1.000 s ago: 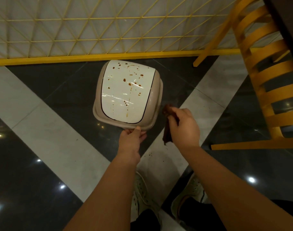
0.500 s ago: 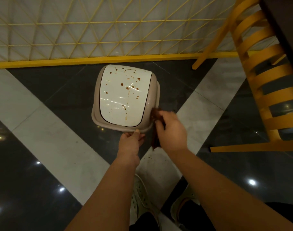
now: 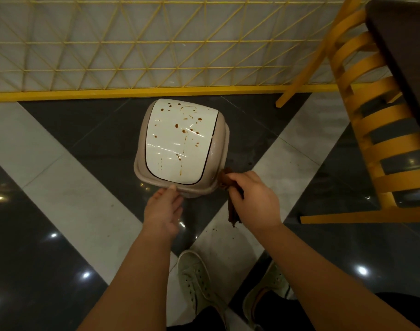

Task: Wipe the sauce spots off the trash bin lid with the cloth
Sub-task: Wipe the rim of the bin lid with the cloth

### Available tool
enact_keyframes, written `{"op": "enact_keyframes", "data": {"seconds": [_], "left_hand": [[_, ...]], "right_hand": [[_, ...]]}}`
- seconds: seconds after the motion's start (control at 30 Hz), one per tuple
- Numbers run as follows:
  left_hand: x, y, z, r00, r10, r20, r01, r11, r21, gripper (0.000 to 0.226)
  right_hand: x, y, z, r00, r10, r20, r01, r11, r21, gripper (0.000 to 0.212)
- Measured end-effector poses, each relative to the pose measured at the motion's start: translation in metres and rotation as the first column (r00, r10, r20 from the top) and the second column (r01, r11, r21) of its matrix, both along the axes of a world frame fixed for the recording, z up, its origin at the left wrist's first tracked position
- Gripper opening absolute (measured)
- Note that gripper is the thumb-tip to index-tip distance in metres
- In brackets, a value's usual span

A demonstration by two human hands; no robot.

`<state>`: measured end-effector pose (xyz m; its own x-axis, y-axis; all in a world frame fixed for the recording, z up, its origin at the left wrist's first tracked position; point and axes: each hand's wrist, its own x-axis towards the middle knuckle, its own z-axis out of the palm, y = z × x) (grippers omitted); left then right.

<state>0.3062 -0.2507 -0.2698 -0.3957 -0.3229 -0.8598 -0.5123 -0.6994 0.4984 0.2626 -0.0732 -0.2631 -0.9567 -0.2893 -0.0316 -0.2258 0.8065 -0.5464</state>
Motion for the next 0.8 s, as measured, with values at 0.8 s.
{"op": "enact_keyframes", "data": {"seconds": [0.8], "left_hand": [[-0.005, 0.044, -0.021, 0.999, 0.001, -0.048, -0.004, 0.998, -0.057, 0.038]], "right_hand": [[0.027, -0.026, -0.022, 0.999, -0.03, 0.015, 0.03, 1.0, 0.0, 0.023]]}}
